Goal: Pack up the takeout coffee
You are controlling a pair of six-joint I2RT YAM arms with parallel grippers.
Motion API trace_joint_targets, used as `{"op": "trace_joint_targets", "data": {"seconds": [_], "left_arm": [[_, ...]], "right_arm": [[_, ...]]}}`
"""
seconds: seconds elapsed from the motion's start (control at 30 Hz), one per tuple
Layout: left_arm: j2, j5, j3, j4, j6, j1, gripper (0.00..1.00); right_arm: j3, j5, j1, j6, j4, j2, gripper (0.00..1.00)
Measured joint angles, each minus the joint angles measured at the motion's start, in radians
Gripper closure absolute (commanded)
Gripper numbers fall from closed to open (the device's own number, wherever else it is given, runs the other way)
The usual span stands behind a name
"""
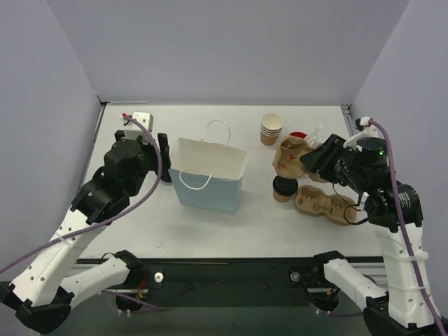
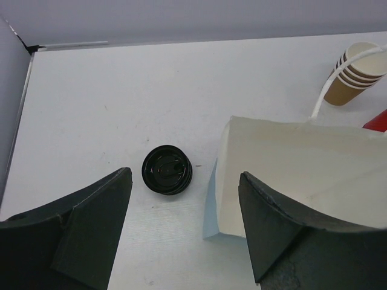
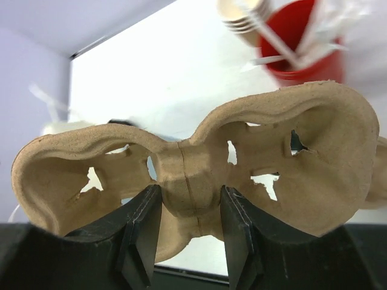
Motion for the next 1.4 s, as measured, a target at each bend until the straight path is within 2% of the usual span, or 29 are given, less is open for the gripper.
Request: {"op": "trace_joint_targets", "data": {"seconds": [0.17, 0.47, 0.6, 0.7, 0.9, 1.17, 1.4], "left_arm": [[0.075, 0.047, 0.061, 0.0, -0.015, 0.022, 0.28], [0.15, 0.15, 0.053, -0.014, -0.04, 0.078, 0.43], [0.141, 0.193, 0.009, 0.004, -0.045, 0.089, 0.43], [0.115, 0.222, -0.043, 0.026, -0.058, 0.092, 0.38], [0.031, 0.244, -0.07, 0.037, -0.123, 0.095, 0.37], [-0.128, 0.169, -0.069, -0.026, -0.273, 0.099, 0.32], [-0.194, 0.091, -0.067, -0.048, -0.318, 0.099, 0.31]], "right_arm": [[0.056, -0.003, 0.242, 0.072, 0.078, 0.055, 0.64], [0.112, 0.01, 0.525, 0.173, 0.272, 0.189, 0.65], [0.117, 0.018, 0.612, 0.209, 0.388, 0.247, 0.65], [0.135, 0.025, 0.645, 0.232, 0.457, 0.301, 0.64], [0.169, 0.081, 0.693, 0.332, 0.563, 0.394, 0.65], [0.23, 0.201, 0.724, 0.462, 0.513, 0.425, 0.65], [0.225, 0.262, 0.724, 0.521, 0.45, 0.43, 0.64]]}}
